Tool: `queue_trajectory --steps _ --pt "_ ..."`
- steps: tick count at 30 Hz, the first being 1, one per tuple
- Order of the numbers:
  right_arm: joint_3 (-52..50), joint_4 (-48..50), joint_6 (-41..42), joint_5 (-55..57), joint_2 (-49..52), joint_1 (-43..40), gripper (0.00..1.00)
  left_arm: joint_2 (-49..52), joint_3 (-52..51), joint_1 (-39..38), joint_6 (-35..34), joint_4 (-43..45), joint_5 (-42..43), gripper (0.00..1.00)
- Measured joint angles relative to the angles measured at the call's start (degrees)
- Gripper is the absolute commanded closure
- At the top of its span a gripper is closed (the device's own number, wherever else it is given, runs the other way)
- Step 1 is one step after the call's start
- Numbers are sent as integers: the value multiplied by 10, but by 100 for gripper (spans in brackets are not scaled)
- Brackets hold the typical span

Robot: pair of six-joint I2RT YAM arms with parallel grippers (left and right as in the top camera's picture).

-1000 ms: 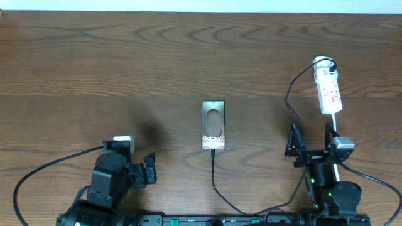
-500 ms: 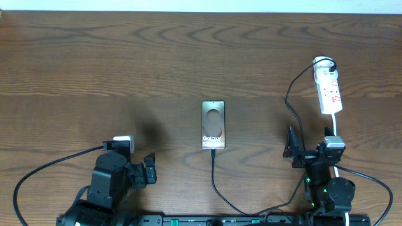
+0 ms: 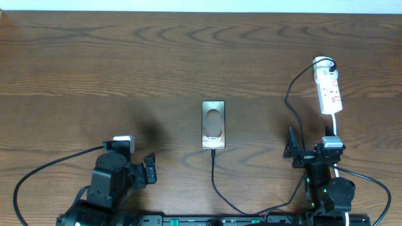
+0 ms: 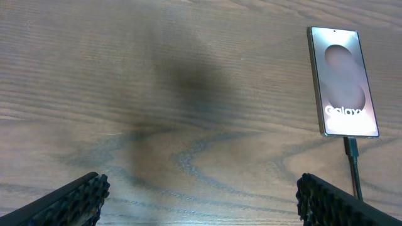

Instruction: Plug charger to phone and switch on socket

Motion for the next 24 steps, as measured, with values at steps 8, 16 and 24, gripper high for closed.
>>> queue_trajectory --steps 8,16,24 --pt "0 0 0 0 0 0 1 0 0 0 0 0 0 2" --pt "0 0 0 0 0 0 1 0 0 0 0 0 0 2" --pt "0 0 0 0 0 0 1 -50 0 25 0 -38 0 2"
